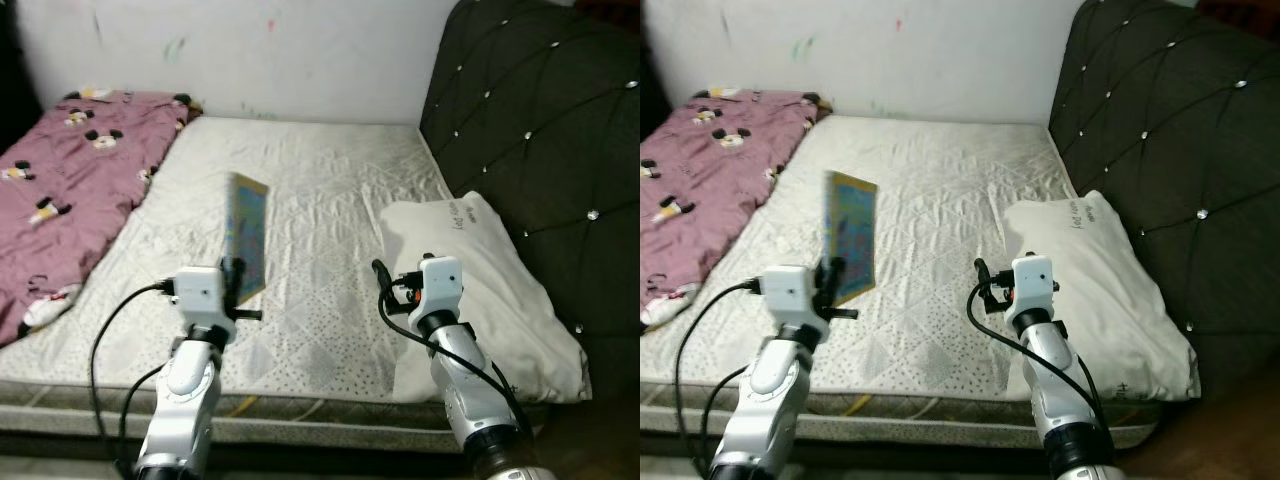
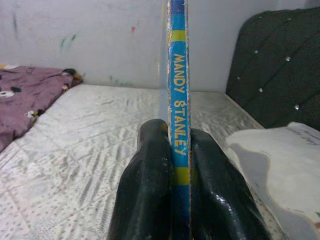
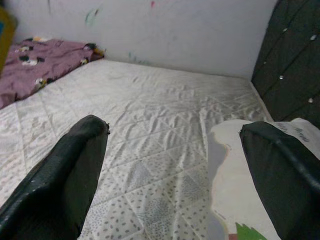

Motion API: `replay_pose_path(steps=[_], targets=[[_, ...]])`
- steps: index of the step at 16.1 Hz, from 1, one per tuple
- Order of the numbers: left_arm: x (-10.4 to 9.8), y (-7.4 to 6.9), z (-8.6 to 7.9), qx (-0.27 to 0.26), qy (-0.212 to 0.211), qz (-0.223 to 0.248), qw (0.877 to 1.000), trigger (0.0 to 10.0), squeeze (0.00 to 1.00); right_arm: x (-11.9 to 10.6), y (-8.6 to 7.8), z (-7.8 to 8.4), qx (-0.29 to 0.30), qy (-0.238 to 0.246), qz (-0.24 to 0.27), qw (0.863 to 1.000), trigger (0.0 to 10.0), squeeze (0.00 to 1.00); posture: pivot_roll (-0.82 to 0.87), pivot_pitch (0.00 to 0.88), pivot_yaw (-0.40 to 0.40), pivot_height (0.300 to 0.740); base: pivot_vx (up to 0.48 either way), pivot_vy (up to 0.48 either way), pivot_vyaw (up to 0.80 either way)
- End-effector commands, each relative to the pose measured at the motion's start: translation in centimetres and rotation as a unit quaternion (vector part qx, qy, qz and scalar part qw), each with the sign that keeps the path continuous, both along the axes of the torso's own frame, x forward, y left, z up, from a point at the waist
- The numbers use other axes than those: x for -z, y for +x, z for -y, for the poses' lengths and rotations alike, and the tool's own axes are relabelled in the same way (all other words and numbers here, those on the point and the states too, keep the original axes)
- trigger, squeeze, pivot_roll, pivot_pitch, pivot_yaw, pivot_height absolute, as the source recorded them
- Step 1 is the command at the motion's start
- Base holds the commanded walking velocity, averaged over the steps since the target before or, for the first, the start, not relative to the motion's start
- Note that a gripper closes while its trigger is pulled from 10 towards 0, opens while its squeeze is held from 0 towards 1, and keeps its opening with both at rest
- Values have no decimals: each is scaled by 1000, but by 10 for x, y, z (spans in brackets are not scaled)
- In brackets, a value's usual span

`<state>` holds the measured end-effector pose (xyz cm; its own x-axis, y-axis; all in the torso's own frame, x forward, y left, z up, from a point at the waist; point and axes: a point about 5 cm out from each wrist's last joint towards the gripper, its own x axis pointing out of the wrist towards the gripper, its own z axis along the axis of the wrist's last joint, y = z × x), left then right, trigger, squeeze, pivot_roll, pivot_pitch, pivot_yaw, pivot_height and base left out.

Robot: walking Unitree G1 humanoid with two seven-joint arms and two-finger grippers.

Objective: Clean up the room

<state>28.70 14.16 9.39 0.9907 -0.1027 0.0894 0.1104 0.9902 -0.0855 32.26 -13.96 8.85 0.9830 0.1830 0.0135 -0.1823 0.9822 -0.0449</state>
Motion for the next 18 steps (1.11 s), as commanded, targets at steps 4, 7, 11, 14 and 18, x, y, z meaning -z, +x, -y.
replay_pose_path(steps=[4, 7, 11, 14, 18], targets=[[-18, 4, 12, 30, -7, 44, 999, 10000, 0, -3, 1, 8, 9, -6, 6, 1000, 10000, 0, 4, 0, 18, 740, 313, 0, -309], [-19, 4, 13, 32, -11, 44, 998, 10000, 0, -3, 1, 8, 8, -8, 6, 1000, 10000, 0, 3, 0, 18, 740, 338, 0, 0], [-18, 4, 13, 31, -8, 43, 999, 10000, 0, -3, 1, 8, 4, -14, 7, 1000, 10000, 0, 3, 0, 17, 740, 320, 0, 0], [-16, 4, 11, 22, -8, 32, 999, 10000, 0, -3, 1, 8, 1, -13, 8, 1000, 10000, 0, 7, 0, 15, 740, 0, 0, 0], [-13, 2, 7, 8, -7, 26, 1000, 10000, 0, -3, 1, 6, -2, -9, 9, 1000, 10000, 0, 17, 0, 12, 740, 0, 0, 0]])
